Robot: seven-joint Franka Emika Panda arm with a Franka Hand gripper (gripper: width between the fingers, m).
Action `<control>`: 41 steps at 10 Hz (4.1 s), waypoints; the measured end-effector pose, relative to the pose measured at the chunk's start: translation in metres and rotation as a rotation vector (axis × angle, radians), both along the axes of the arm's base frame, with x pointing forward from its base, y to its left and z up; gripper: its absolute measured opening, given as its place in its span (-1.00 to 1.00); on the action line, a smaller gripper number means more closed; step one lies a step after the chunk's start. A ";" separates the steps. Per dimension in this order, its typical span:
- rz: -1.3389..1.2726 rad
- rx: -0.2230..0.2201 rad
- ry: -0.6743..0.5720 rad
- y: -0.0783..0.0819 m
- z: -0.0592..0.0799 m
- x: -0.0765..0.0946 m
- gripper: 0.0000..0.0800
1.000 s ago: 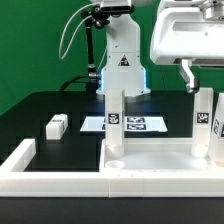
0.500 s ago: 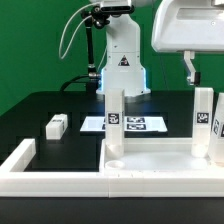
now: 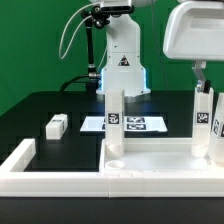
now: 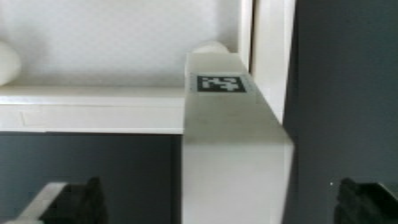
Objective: Assemble desk
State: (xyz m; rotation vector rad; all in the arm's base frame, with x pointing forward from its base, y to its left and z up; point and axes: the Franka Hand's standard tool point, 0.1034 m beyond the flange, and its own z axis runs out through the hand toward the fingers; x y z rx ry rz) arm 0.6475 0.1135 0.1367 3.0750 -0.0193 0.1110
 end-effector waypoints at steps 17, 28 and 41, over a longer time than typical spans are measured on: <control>-1.208 0.159 -0.089 -0.010 -0.012 -0.001 -0.27; -0.901 0.213 -0.135 -0.010 -0.021 -0.002 0.62; -0.353 0.155 -0.093 -0.009 -0.032 -0.012 -0.29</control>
Offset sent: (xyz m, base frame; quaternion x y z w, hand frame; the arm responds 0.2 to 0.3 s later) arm 0.0000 0.0000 0.0000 0.0000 0.0000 0.0000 1.0000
